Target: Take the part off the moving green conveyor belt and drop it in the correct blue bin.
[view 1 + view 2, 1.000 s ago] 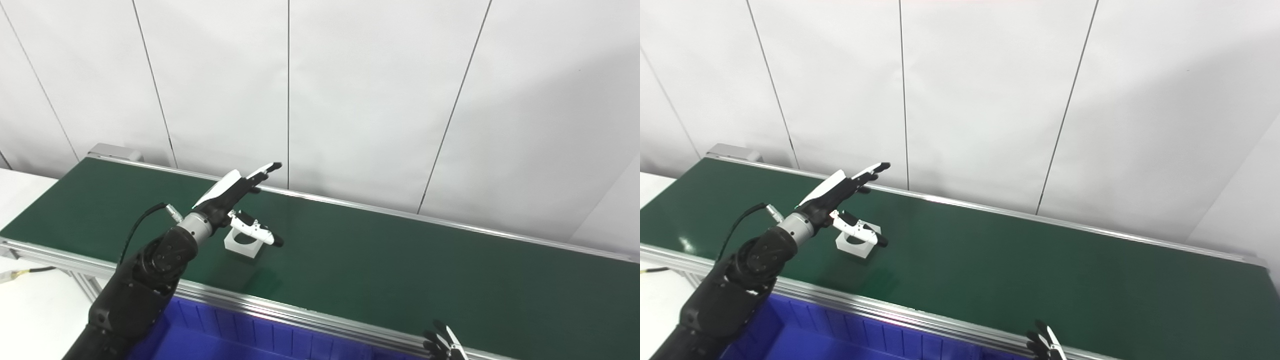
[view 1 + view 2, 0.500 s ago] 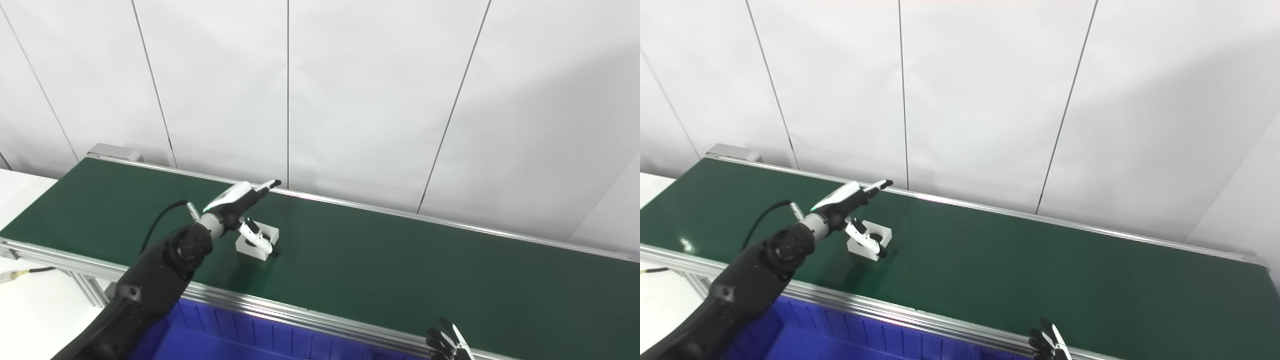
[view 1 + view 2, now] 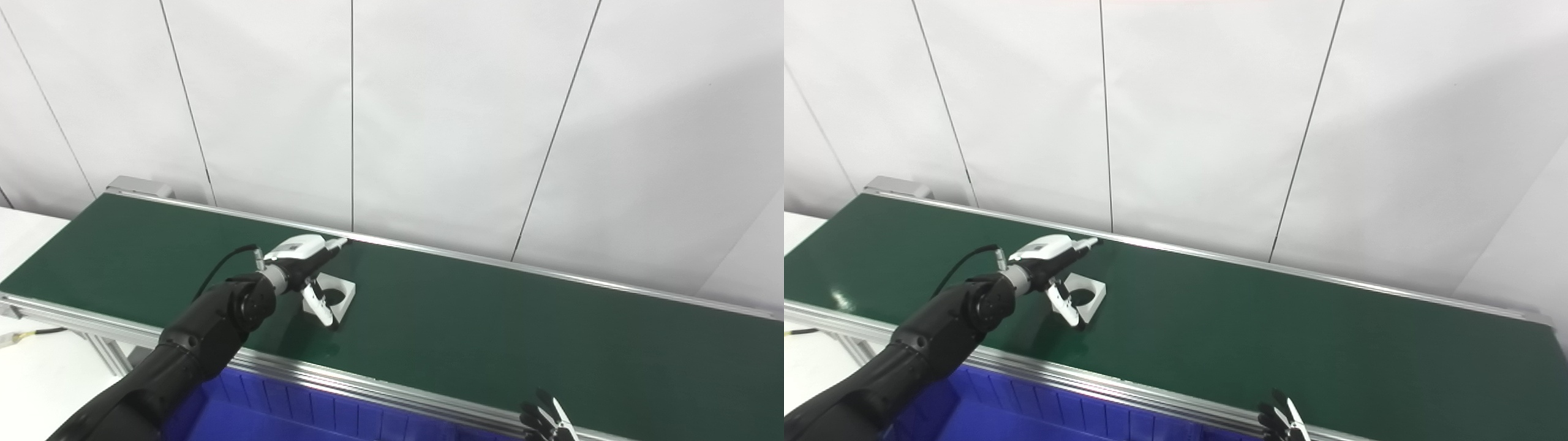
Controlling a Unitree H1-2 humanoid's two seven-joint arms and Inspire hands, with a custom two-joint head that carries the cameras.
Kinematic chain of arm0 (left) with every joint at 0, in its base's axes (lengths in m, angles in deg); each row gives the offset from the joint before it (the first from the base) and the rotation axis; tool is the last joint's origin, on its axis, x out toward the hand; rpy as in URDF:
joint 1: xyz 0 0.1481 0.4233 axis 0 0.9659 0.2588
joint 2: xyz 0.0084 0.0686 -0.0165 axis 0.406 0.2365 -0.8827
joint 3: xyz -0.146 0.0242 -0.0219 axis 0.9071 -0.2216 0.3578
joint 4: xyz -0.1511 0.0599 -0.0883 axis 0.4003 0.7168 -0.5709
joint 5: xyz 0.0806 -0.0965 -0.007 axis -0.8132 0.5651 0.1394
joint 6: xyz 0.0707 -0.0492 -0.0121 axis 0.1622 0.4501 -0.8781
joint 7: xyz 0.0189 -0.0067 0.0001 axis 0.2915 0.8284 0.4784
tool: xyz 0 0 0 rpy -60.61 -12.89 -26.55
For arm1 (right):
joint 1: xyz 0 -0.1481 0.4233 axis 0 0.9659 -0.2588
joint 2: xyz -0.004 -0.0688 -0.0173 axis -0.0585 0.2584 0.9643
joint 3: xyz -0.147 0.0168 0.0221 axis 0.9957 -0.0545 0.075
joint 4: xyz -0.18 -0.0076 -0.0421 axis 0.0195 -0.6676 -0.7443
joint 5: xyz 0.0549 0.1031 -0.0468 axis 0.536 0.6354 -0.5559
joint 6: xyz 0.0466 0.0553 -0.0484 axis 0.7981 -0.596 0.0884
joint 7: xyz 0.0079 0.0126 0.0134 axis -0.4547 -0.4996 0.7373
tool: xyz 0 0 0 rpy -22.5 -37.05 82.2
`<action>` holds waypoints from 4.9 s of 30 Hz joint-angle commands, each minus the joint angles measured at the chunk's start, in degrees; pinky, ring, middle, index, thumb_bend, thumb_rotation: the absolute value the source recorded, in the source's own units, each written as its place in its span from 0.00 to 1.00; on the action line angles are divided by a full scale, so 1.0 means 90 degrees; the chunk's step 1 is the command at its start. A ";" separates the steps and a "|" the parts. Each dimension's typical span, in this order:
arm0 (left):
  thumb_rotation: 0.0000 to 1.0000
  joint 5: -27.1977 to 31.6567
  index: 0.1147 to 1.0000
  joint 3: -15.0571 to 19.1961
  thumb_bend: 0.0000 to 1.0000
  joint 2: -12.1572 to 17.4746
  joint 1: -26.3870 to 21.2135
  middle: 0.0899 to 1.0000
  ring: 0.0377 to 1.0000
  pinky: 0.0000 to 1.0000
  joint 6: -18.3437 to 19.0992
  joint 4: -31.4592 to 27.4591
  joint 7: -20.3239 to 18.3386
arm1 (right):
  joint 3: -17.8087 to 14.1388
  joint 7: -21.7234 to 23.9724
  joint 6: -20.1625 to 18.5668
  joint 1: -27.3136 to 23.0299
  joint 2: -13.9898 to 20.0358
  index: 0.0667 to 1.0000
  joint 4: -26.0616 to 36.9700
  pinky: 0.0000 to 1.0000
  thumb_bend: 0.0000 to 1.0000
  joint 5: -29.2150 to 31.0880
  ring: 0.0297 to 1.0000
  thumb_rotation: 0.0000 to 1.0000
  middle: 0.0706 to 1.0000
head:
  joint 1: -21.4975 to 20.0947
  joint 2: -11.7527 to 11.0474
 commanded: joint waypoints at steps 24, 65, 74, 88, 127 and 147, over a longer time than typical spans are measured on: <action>0.04 -0.0233 0.46 -0.0371 0.52 -0.0820 -0.0645 0.68 0.64 0.58 -0.0166 0.0663 0.0359 | -0.0321 -0.0020 -0.0015 0.0290 -0.0058 0.95 0.1019 0.75 0.81 -0.0027 0.82 0.25 0.84 | 0.0180 0.0595; 0.00 0.2081 0.42 0.1414 0.50 -0.1378 0.2898 0.46 0.41 0.36 -0.0946 -0.4747 0.0829 | -0.0204 -0.0144 -0.0863 0.0191 -0.0661 0.95 0.1193 0.77 0.83 -0.0869 0.85 0.28 0.87 | -0.2055 0.0826; 0.00 0.2172 0.44 0.1222 0.50 -0.1073 0.3962 0.45 0.38 0.33 -0.1090 -0.5052 0.0283 | -0.0170 -0.0073 -0.1218 0.0136 -0.0677 0.94 0.1401 0.78 0.84 -0.0875 0.85 0.28 0.86 | -0.2240 0.1160; 0.00 0.2042 0.45 0.0827 0.50 -0.0601 0.4054 0.45 0.39 0.38 -0.0348 -0.4775 -0.0792 | -0.0064 0.0047 -0.1526 0.0145 -0.0610 0.93 0.1604 0.77 0.87 -0.0907 0.85 0.35 0.87 | -0.2414 0.1176; 0.21 0.3151 0.92 0.1188 0.89 -0.0851 0.4190 0.96 0.94 0.86 0.0087 -0.4889 -0.1859 | -0.0010 0.0619 -0.2580 0.0317 -0.0122 0.96 0.2297 0.79 0.91 -0.0882 0.87 0.33 0.91 | -0.2411 0.1053; 0.21 0.3783 0.90 0.1450 0.83 -0.1322 0.4646 0.90 0.86 0.80 -0.0761 -0.4712 -0.1149 | 0.0048 0.0602 -0.2739 0.0516 -0.0048 0.95 0.2201 0.79 0.88 -0.1046 0.87 0.21 0.91 | -0.2490 0.0747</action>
